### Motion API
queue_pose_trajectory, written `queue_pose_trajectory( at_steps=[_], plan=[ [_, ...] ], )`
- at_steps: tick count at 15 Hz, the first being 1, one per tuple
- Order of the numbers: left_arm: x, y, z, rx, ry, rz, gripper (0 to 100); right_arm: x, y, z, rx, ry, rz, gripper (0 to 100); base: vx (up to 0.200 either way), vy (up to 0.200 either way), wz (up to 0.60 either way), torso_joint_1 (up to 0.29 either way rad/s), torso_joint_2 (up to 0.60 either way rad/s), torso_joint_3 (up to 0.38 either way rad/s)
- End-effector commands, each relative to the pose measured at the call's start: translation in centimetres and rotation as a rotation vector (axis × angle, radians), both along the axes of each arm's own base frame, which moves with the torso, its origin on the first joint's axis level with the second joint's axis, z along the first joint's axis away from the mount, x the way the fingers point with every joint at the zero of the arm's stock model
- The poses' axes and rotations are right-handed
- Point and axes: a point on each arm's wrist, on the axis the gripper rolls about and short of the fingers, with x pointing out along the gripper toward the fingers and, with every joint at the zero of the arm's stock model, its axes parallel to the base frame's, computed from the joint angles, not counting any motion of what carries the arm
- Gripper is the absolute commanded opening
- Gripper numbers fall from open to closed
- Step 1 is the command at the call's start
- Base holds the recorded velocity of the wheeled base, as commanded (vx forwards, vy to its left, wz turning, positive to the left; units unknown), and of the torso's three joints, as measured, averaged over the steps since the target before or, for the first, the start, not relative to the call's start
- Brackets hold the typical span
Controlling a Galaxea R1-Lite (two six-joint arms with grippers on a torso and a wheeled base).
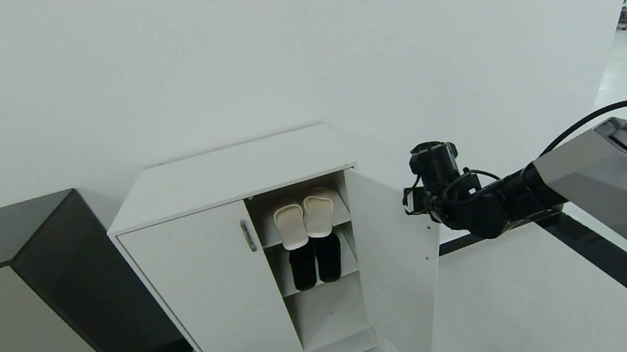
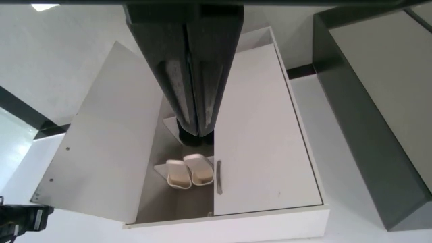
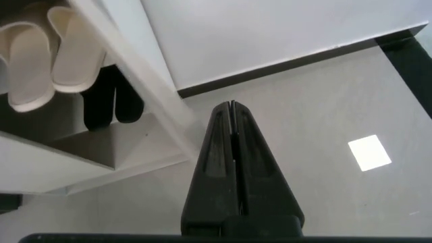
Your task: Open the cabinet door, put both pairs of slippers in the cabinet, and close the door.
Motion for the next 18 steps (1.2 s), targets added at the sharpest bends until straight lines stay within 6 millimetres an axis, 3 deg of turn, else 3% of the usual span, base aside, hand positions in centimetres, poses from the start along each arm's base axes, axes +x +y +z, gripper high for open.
queue_pose_trajectory(
  at_steps=[1, 4, 9, 14, 18],
  plan=[
    [0.0, 0.0, 0.0, 0.000, 0.001, 0.000, 0, -1.7, 1.2, 0.8, 0.005, -0.008, 0.038, 0, 0.000, 0.000, 0.00, 0.000, 0.00, 0.000],
    [0.0, 0.0, 0.0, 0.000, 0.001, 0.001, 0, -4.4, 3.2, 0.7, 0.018, -0.035, 0.106, 0, 0.000, 0.000, 0.00, 0.000, 0.00, 0.000],
    [0.0, 0.0, 0.0, -0.002, 0.001, 0.000, 0, -7.8, 4.2, 1.8, 0.041, -0.063, 0.188, 0, 0.000, 0.000, 0.00, 0.000, 0.00, 0.000],
    [0.0, 0.0, 0.0, -0.002, 0.001, 0.000, 0, -9.6, 3.3, 0.1, -0.056, -0.095, 0.247, 0, 0.000, 0.000, 0.00, 0.000, 0.00, 0.000],
    [0.0, 0.0, 0.0, 0.000, 0.001, -0.002, 0, -9.8, 3.3, -0.1, -0.077, -0.143, 0.263, 0, 0.000, 0.000, 0.00, 0.000, 0.00, 0.000]
  ],
)
